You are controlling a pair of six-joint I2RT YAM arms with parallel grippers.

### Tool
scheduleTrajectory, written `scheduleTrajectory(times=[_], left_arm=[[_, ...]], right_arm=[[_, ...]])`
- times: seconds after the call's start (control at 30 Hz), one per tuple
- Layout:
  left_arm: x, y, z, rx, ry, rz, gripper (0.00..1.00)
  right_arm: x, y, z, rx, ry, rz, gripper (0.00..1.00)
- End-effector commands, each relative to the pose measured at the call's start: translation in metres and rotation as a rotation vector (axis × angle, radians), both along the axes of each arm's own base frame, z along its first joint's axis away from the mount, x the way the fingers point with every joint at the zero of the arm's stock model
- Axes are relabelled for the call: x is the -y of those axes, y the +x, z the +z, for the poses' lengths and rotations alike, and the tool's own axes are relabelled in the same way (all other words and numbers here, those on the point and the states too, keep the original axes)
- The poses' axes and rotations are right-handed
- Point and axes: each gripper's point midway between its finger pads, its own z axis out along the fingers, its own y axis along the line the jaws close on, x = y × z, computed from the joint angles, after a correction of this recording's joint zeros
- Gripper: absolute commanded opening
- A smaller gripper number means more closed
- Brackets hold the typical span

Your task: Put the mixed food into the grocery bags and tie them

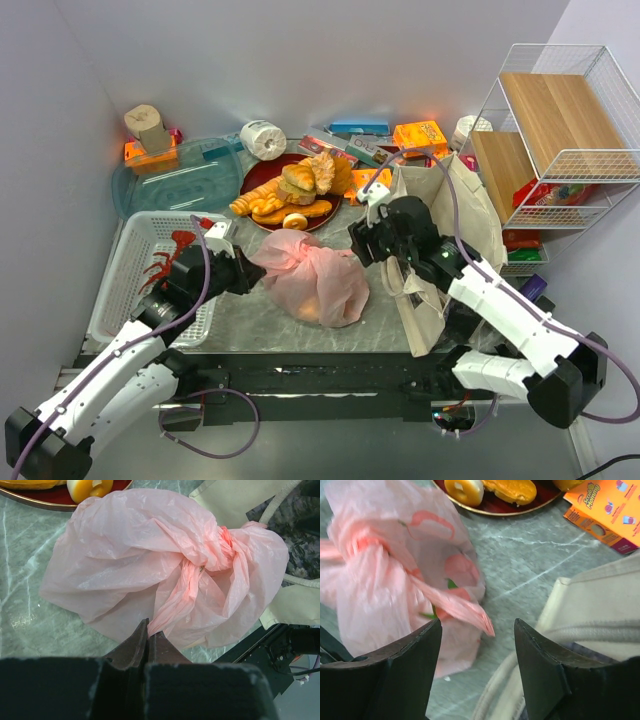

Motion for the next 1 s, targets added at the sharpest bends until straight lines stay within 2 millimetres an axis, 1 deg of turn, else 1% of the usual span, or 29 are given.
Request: scheduleTrajectory(times=[0.0, 0.07, 0.2, 0.27, 0.33, 0.5, 0.57, 0.6, 0.67, 0.7, 0.77, 0.83, 0.93, 0.97], left_arm=[[0.003, 0.004, 0.025, 0.058, -0.025, -0.013, 0.01], [0.004, 0.004, 0.025, 0.06, -0.025, -0.015, 0.01], [0.004, 0.004, 0.027, 0.064, -0.027, -0.017, 0.01], [0.003, 0.004, 0.027, 0.065, -0.023, -0.017, 0.01], [0.004, 0.003, 0.028, 0.069, -0.026, -0.02, 0.01], [0.003, 0.003, 0.029, 0.072, -0.024, -0.019, 0.01], [0.003, 0.003, 0.03, 0.075, -0.026, -0.019, 0.01], [0.003, 0.003, 0.029, 0.075, -0.025, -0.018, 0.01], [0.003, 0.003, 0.03, 0.078, -0.027, -0.023, 0.01], [0.003, 0.003, 0.03, 0.075, -0.028, -0.023, 0.01], [0.004, 0.003, 0.029, 0.073, -0.024, -0.025, 0.01], [0.004, 0.003, 0.028, 0.073, -0.024, -0.027, 0.01], [0.005, 0.003, 0.028, 0.072, -0.026, -0.03, 0.01], [0.005, 0.003, 0.028, 0.072, -0.026, -0.027, 0.01]], right_arm=[[0.012, -0.004, -0.002, 0.105, -0.103, 0.079, 0.68], [0.012, -0.001, -0.006, 0.125, -0.129, 0.09, 0.69], [0.004, 0.0, -0.013, 0.13, -0.163, 0.133, 0.67], [0.002, 0.004, -0.013, 0.153, -0.199, 0.135, 0.65], [0.0, 0.006, -0.023, 0.136, -0.236, 0.14, 0.64], [-0.003, 0.017, -0.033, 0.145, -0.296, 0.132, 0.62], [0.0, 0.022, -0.035, 0.161, -0.332, 0.117, 0.62], [-0.003, 0.026, -0.035, 0.175, -0.333, 0.116, 0.62], [-0.006, 0.027, -0.04, 0.193, -0.351, 0.144, 0.62], [-0.01, 0.03, -0.038, 0.214, -0.339, 0.153, 0.63], [-0.02, 0.027, -0.044, 0.232, -0.33, 0.224, 0.64], [-0.03, 0.027, -0.04, 0.28, -0.293, 0.27, 0.66], [-0.04, 0.023, -0.047, 0.281, -0.288, 0.341, 0.66], [-0.042, 0.024, -0.046, 0.287, -0.29, 0.358, 0.66]])
